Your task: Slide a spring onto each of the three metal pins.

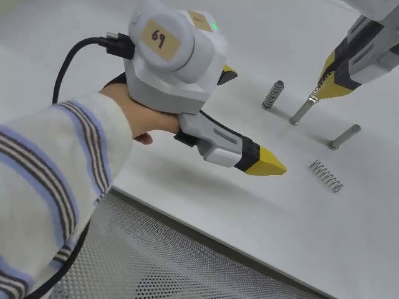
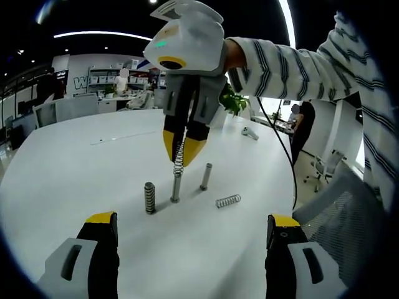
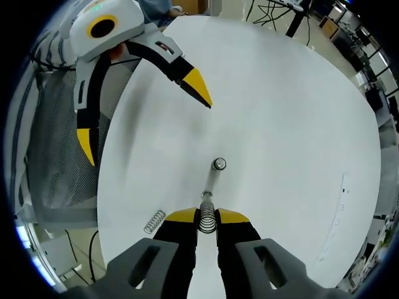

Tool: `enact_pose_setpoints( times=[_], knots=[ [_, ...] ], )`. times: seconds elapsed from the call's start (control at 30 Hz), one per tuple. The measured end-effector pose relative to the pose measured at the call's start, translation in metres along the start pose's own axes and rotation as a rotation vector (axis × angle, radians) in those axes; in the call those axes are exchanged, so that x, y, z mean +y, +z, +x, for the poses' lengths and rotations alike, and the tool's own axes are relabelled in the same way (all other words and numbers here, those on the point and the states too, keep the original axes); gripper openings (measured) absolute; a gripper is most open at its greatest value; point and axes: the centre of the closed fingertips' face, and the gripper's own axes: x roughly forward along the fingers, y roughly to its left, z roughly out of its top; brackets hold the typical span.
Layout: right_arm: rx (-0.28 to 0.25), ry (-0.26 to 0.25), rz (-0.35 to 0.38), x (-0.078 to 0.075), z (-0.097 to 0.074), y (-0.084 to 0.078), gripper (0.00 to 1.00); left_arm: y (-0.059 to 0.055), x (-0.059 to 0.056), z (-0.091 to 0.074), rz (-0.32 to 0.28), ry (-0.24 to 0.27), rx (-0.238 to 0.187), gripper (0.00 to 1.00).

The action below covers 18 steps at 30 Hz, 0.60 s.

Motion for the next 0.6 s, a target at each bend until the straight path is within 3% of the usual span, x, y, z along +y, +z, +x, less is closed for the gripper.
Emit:
enact_pose_setpoints(
  times=[0.6],
  knots=[
    [0.029, 0.004, 0.016, 0.003, 0.020, -0.003, 0.08, 0.002, 0.006, -0.002, -0.003, 0.023, -0.001, 0.98]
  ],
)
